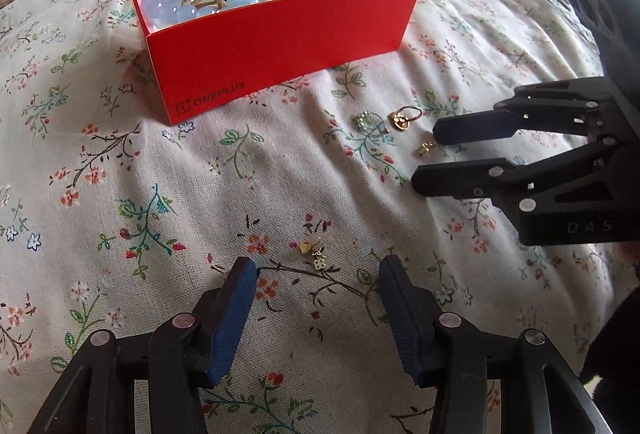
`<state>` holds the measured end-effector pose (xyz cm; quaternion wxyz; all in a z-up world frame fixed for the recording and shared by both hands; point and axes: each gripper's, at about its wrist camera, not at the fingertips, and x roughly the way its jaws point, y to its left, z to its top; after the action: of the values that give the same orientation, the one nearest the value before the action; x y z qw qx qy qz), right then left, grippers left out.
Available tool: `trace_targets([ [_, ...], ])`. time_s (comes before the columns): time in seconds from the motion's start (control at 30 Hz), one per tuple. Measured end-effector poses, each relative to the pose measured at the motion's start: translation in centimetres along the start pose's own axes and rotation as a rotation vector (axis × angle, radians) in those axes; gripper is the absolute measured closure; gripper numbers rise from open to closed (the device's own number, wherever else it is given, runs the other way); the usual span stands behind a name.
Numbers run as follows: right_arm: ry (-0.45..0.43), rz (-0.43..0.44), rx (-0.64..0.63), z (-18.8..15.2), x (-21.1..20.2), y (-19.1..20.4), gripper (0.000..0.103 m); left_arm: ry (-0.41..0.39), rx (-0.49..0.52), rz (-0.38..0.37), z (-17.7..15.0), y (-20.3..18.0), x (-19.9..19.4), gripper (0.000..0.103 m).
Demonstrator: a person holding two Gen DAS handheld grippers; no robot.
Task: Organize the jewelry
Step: 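Grasp a small gold earring with the right gripper while the left gripper grasps a gold stud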
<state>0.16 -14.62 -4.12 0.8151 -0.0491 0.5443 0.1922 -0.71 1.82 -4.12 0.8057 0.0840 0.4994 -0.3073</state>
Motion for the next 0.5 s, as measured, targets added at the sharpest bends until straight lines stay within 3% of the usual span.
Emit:
trace_targets([
  [0.27, 0.002, -0.008, 0.001, 0.37, 0.31, 0.18, 0.065, -0.003, -0.001, -0.002, 0.02, -0.19, 0.33, 0.044],
  [0.5, 0.008, -0.001, 0.003, 0.39, 0.14, -0.03, 0.086, -0.009, -0.012, 0.001, 0.01, -0.12, 0.39, 0.044],
])
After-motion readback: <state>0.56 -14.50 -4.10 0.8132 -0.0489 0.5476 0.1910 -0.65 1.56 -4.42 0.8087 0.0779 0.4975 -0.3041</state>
